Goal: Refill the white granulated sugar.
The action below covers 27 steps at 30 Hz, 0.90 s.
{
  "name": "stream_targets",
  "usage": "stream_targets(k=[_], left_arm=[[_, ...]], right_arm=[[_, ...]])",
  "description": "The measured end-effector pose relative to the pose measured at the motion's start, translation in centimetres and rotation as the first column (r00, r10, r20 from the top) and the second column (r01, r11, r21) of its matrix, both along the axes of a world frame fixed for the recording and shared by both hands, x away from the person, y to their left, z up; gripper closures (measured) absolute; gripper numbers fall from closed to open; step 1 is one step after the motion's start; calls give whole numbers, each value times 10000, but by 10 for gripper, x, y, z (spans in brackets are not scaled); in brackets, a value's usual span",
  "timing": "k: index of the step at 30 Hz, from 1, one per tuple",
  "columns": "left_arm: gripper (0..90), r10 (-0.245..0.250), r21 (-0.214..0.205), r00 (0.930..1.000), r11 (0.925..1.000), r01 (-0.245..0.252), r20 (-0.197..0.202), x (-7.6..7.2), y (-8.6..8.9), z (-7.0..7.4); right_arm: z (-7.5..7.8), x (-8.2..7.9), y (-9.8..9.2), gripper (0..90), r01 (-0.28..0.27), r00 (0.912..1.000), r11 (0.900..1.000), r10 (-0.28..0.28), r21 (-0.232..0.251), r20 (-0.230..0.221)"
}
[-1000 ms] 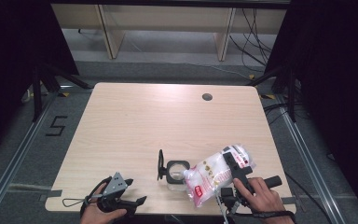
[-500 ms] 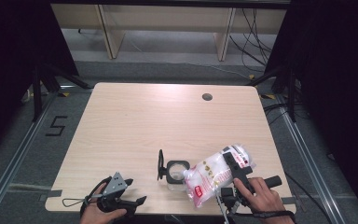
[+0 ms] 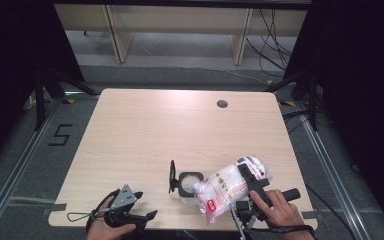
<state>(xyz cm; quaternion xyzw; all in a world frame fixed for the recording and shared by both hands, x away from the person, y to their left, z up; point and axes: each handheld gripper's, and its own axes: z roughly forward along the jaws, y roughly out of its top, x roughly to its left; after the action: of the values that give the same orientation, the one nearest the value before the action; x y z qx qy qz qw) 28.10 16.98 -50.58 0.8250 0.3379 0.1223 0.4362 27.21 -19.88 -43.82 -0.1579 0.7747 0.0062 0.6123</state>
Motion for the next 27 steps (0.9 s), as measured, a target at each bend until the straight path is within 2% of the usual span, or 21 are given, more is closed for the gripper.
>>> stream_targets(k=[2, 4, 5, 6, 7, 8, 10, 11, 12, 13, 14, 15, 16, 18, 20, 21, 22, 23, 25, 26, 27], left_arm=[[199, -75, 168, 10000, 9998, 76, -57, 1, 1, 1], [199, -110, 125, 9999, 9999, 110, -49, 1, 1, 0], [199, -50, 128, 10000, 9999, 51, -32, 1, 1, 0], [199, -50, 111, 10000, 9999, 50, -41, 1, 1, 0], [199, -53, 113, 10000, 9999, 53, -31, 1, 1, 0], [199, -51, 111, 10000, 9999, 51, -26, 1, 1, 0], [199, -67, 113, 10000, 9999, 67, -28, 1, 1, 0], [199, -72, 211, 10000, 9998, 72, 4, 1, 1, 0], [199, 11, 146, 10000, 9999, -10, -35, 1, 1, 0], [199, -2, 145, 10000, 9999, 3, -81, 0, 1, 0], [199, -29, 48, 10000, 10000, 29, -69, 0, 0, 0], [199, -89, 202, 10000, 9998, 89, -3, 1, 1, 0], [199, -19, 116, 9999, 9999, 21, -98, 0, 1, 0], [199, -112, 171, 9999, 9998, 114, -70, 1, 2, 1], [199, -110, 141, 9999, 9998, 111, -60, 1, 2, 1], [199, -110, 144, 9999, 9998, 111, -62, 1, 2, 1], [199, -103, 165, 9999, 9998, 104, -69, 0, 2, 1], [199, -113, 139, 9999, 9998, 114, -61, 1, 1, 1], [199, -42, 87, 10000, 10000, 42, -49, 1, 1, 0], [199, -101, 113, 9999, 9999, 102, -47, 1, 1, 0], [199, -31, 17, 10000, 10000, 31, -56, 1, 0, 0]], right_arm=[[1, 1, 0, 408, -115, 9999, 9999, 116, -42, 95], [1, -1, -1, 408, 192, 9998, 9998, -191, 65, -50], [2, 1, -2, 408, -98, 9998, 9999, 97, 40, 165], [0, 1, -4, 408, 172, 9999, 9989, -173, 427, 1], [1, 0, -4, 408, 443, 9989, 9985, -439, 309, -135], [0, 1, -5, 408, 264, 9997, 9985, -263, 474, -16], [3, 2, -4, 408, 103, 9999, 9999, -103, 49, 84], [2, 2, -4, 408, 135, 9999, 9999, -135, 80, 27], [-1, 1, -5, 408, 308, 9995, 9983, -303, 502, -109], [0, -1, -3, 408, 380, 9992, 9984, -373, 425, -164], [0, 2, -2, 408, -160, 9999, 9991, 158, 386, 53], [4, 0, 1, 408, -91, 9999, 9999, 91, -51, -84], [1, 0, 1, 408, -75, 9999, 9994, 79, 327, -129], [0, -1, 2, 408, 78, 9998, 9993, -71, 361, -200], [2, 2, 2, 408, -389, 9992, 9992, 388, 17, 101], [1, 1, 0, 408, -25, 9999, 9997, 28, 256, -117], [4, 2, 0, 408, 57, 9999, 10000, -58, -11, -151], [2, 3, -2, 408, 74, 9999, 9997, -71, 252, -107], [3, 4, -5, 408, -3, 10000, 9998, 1, 175, 100], [3, 3, -6, 408, 325, 9994, 9992, -323, 212, -86], [4, 4, -7, 408, 184, 9998, 9997, -184, 149, 7]])
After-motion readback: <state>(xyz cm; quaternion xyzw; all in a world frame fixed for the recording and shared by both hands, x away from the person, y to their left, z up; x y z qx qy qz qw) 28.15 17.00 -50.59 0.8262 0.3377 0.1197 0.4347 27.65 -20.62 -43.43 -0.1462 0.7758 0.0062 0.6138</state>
